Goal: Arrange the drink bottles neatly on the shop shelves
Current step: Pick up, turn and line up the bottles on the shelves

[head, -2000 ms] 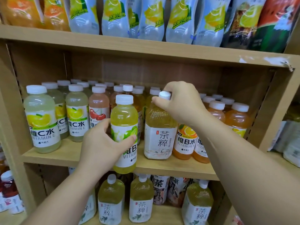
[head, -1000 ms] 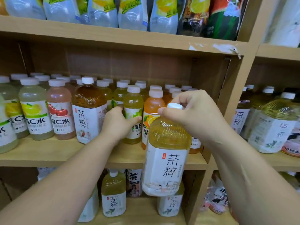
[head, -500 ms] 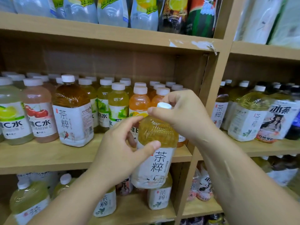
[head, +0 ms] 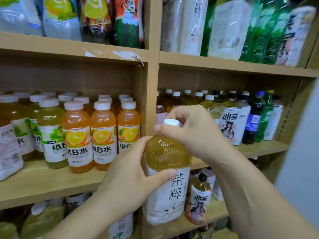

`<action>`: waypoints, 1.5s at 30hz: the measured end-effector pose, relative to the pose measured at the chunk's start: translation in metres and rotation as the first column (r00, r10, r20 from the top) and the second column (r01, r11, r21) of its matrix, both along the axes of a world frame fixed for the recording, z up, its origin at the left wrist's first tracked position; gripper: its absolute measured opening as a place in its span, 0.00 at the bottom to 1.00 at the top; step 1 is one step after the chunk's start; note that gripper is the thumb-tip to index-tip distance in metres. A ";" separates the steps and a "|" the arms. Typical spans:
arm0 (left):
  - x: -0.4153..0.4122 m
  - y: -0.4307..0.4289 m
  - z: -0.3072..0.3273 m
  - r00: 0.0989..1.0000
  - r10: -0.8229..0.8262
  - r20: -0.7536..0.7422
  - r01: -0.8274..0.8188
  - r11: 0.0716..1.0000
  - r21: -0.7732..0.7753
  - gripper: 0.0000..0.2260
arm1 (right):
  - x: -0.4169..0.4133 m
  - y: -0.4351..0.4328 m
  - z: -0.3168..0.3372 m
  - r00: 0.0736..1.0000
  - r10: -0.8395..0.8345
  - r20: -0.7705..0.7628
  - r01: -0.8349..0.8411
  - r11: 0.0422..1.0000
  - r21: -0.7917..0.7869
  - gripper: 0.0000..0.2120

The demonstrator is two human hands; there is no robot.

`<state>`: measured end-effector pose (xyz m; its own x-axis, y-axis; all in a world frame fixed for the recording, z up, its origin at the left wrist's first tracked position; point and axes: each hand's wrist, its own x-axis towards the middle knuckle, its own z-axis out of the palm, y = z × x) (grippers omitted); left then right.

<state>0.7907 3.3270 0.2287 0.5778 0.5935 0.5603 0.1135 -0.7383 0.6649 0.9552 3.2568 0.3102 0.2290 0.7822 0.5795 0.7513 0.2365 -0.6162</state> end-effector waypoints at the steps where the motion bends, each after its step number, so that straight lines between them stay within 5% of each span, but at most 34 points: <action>1: 0.015 -0.004 0.001 1.000 0.011 0.012 -0.011 1.000 0.002 0.30 | 0.015 -0.005 0.001 1.000 0.011 0.003 -0.011 1.000 -0.005 0.14; 9: 0.130 -0.017 0.017 0.967 0.222 0.122 -0.232 0.970 0.073 0.21 | 0.127 -0.015 0.001 0.998 0.026 -0.063 -0.021 0.997 0.072 0.10; 19: 0.184 0.021 0.014 0.909 0.388 0.152 -0.371 0.920 -0.125 0.22 | 0.235 -0.010 -0.023 0.973 -0.203 -0.111 0.213 0.973 0.089 0.09; 25: 0.205 0.041 0.017 0.923 0.376 0.079 -0.364 0.922 -0.134 0.13 | 0.273 0.000 -0.015 0.922 -0.386 -0.043 0.387 0.908 0.162 0.21; 29: 0.211 0.051 0.017 0.929 0.368 0.039 -0.359 0.923 -0.140 0.16 | 0.290 0.011 -0.010 0.863 -0.493 0.109 0.484 0.870 0.096 0.31; 34: 0.210 0.047 0.018 0.927 0.375 0.022 -0.370 0.922 -0.116 0.18 | 0.298 0.023 0.001 0.773 -0.550 0.315 0.573 0.819 0.025 0.30; 37: 0.212 0.040 0.011 0.892 0.451 0.022 -0.448 0.891 -0.072 0.22 | 0.300 0.026 -0.003 0.825 -0.495 0.275 0.521 0.853 -0.028 0.27; 41: 0.212 0.023 -0.002 0.808 0.575 0.125 -0.577 0.816 -0.027 0.35 | 0.302 0.025 -0.004 0.837 -0.520 0.170 0.505 0.854 0.124 0.16; 45: 0.215 0.006 -0.004 0.786 0.569 0.240 -0.594 0.804 0.038 0.30 | 0.297 0.022 -0.006 0.833 -0.526 0.173 0.498 0.848 0.182 0.21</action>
<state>1.0060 3.3330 0.2247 0.0058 0.7091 0.7051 0.4138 -0.6436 0.6438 1.2524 3.2783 0.3046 0.4399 0.5045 0.7429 0.8926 -0.1545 -0.4236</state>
